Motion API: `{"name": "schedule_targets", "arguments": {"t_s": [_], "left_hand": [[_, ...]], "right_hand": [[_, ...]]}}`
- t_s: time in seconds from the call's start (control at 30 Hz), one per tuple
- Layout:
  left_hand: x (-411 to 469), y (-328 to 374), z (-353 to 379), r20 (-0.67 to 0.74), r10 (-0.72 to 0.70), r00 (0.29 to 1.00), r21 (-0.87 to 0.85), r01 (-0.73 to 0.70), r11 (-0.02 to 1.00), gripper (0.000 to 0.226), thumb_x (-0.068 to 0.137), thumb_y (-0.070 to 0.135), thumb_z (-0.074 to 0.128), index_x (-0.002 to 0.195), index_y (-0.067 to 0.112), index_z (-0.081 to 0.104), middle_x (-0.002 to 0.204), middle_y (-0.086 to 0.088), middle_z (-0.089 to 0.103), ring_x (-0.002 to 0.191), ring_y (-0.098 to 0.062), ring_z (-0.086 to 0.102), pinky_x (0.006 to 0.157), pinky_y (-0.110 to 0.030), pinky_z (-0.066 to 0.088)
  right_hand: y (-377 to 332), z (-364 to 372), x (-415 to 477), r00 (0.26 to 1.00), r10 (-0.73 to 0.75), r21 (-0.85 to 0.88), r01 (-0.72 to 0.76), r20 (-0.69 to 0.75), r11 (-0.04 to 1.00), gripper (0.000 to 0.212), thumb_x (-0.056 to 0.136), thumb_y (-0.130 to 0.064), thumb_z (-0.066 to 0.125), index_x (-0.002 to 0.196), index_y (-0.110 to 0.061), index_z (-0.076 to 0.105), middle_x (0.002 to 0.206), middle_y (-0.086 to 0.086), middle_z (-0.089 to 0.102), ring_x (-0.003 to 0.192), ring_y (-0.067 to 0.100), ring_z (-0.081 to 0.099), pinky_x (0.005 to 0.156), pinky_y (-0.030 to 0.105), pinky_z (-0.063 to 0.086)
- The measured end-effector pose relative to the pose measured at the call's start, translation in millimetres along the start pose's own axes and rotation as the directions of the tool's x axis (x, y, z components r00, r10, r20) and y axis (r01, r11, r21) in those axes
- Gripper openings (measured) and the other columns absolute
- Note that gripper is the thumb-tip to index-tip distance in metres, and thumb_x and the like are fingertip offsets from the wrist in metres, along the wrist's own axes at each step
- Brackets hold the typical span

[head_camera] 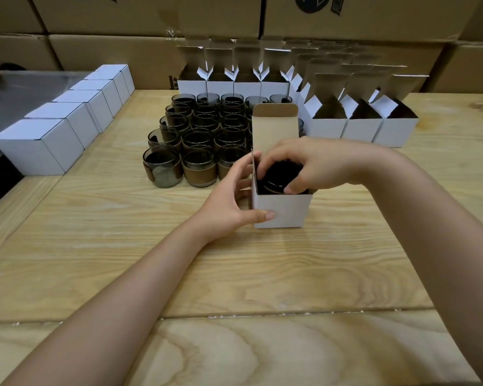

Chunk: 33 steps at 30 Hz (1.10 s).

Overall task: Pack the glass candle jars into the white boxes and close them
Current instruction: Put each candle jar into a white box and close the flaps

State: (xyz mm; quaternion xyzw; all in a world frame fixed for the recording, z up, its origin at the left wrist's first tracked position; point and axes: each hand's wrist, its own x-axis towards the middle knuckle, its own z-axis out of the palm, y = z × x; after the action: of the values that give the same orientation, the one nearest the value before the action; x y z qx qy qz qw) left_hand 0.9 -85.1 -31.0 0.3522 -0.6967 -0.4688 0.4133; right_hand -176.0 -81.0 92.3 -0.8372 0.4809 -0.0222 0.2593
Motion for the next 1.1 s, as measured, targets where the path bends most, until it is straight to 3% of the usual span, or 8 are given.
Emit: {"name": "schedule_targets", "arguments": {"t_s": [0.27,0.4,0.47,0.53,0.63,0.7,0.93,1.1], "left_hand": [[0,1,0,-0.004,-0.011,1.0,0.029,0.011,1.0,0.104,0.06,0.028,0.086,0.146,0.034,0.026,0.148,-0.006,0.039,0.13,-0.017,0.048,0.107,-0.043,0.043],[0,0,0,-0.005,-0.006,1.0,0.043,0.006,0.999,0.104,0.058,0.036,0.085,0.144,0.04,0.027,0.151,-0.003,0.035,0.132,-0.018,0.046,0.107,-0.044,0.043],[0,0,0,-0.003,-0.004,1.0,0.04,0.005,0.999,0.104,0.058,0.035,0.085,0.145,0.038,0.027,0.151,-0.003,0.035,0.131,-0.017,0.047,0.107,-0.043,0.043],[0,-1,0,-0.004,0.003,1.0,0.033,-0.003,0.999,0.102,0.058,0.034,0.085,0.143,0.04,0.028,0.149,-0.002,0.037,0.13,-0.015,0.048,0.107,-0.042,0.043],[-1,0,0,-0.008,-0.001,1.0,0.053,0.001,0.999,0.099,0.059,0.037,0.085,0.139,0.05,0.028,0.15,0.0,0.037,0.132,-0.016,0.046,0.108,-0.042,0.042],[-1,1,-1,-0.007,-0.01,1.0,0.06,0.011,0.998,0.098,0.059,0.039,0.085,0.138,0.054,0.028,0.149,0.001,0.037,0.132,-0.016,0.045,0.109,-0.042,0.041],[0,0,1,0.013,-0.006,1.0,0.028,0.006,1.0,0.103,0.065,0.023,0.084,0.145,0.043,0.022,0.148,0.007,0.04,0.128,-0.01,0.049,0.105,-0.03,0.043],[-2,2,1,0.029,0.016,0.999,0.04,-0.017,0.999,0.102,0.073,0.02,0.079,0.146,0.049,0.013,0.149,0.012,0.039,0.129,-0.009,0.048,0.103,-0.026,0.044]], "right_hand": [[9,3,1,0.995,-0.02,0.001,0.02,0.094,1.0,0.043,0.09,-0.006,0.056,0.118,-0.039,0.055,0.128,-0.009,0.044,0.115,0.015,0.04,0.084,0.021,0.042],[13,8,-2,0.992,-0.033,0.106,0.02,0.124,0.994,0.041,0.093,-0.005,0.05,0.119,-0.037,0.057,0.129,-0.013,0.047,0.117,0.011,0.042,0.093,0.028,0.039],[15,13,-2,0.997,-0.063,0.132,0.056,0.048,0.99,0.035,0.095,-0.008,0.05,0.113,-0.037,0.061,0.121,-0.015,0.054,0.112,0.008,0.048,0.087,0.023,0.039],[19,21,-2,0.97,-0.057,0.292,0.127,-0.237,0.948,0.032,0.094,-0.009,0.051,0.099,-0.038,0.065,0.112,-0.009,0.063,0.103,0.006,0.057,0.08,0.023,0.046],[27,35,-1,0.597,0.159,0.467,0.406,-0.786,0.785,0.038,0.089,0.001,0.044,0.092,-0.031,0.065,0.103,-0.001,0.066,0.095,0.008,0.061,0.083,0.024,0.05],[35,43,1,0.461,0.33,0.556,0.543,-0.824,0.629,0.04,0.086,0.006,0.04,0.099,-0.023,0.064,0.104,-0.002,0.064,0.097,0.008,0.059,0.089,0.024,0.048],[37,84,13,0.739,0.375,0.824,0.449,-0.56,0.346,0.043,0.096,-0.004,0.046,0.135,-0.023,0.043,0.13,0.003,0.058,0.12,0.02,0.056,0.105,0.043,0.044],[35,86,15,0.778,0.338,0.846,0.455,-0.53,0.279,0.052,0.093,0.005,0.044,0.141,-0.015,0.041,0.13,0.003,0.06,0.12,0.023,0.058,0.104,0.049,0.043]]}}
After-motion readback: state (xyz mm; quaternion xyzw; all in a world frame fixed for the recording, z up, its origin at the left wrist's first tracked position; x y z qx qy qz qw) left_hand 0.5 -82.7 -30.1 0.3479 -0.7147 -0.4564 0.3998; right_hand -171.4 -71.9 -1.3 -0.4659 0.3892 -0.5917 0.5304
